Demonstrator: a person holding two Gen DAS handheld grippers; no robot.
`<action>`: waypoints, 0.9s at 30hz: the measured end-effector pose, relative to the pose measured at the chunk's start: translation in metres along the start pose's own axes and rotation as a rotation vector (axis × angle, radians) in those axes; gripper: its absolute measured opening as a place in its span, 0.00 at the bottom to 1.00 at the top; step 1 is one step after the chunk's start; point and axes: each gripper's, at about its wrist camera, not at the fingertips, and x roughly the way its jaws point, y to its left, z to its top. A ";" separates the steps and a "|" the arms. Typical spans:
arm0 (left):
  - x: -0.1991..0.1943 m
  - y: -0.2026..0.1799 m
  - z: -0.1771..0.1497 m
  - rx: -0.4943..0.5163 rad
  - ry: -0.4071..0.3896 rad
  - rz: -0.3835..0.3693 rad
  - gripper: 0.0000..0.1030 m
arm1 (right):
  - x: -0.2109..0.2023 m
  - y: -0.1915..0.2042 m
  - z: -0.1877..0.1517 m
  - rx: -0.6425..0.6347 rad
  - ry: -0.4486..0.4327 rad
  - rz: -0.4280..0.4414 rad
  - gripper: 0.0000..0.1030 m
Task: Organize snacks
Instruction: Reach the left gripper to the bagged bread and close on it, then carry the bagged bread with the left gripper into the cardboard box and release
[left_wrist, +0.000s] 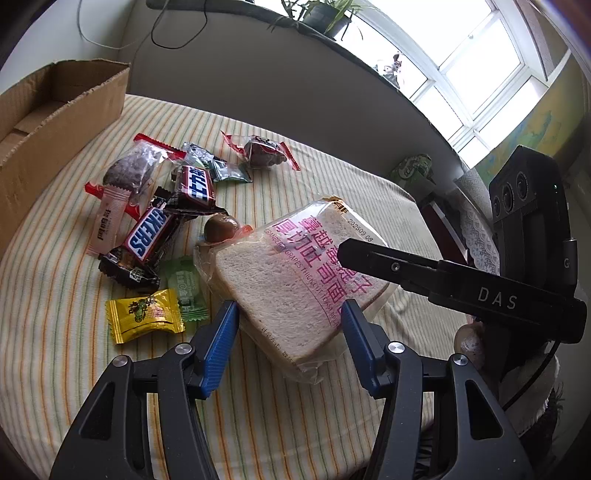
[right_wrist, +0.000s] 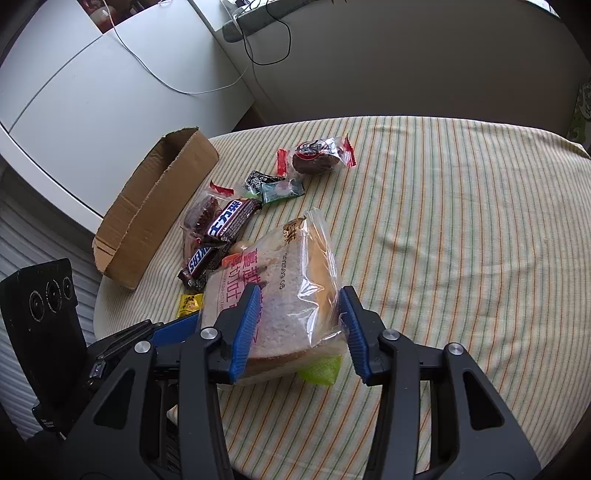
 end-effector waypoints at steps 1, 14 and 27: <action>-0.002 -0.001 0.000 0.004 -0.006 0.001 0.54 | -0.002 0.002 0.000 -0.004 -0.005 -0.003 0.45; -0.070 0.010 0.021 0.027 -0.168 0.050 0.54 | -0.026 0.076 0.026 -0.115 -0.086 0.032 0.45; -0.141 0.091 0.049 -0.041 -0.336 0.195 0.54 | 0.028 0.193 0.068 -0.251 -0.075 0.161 0.45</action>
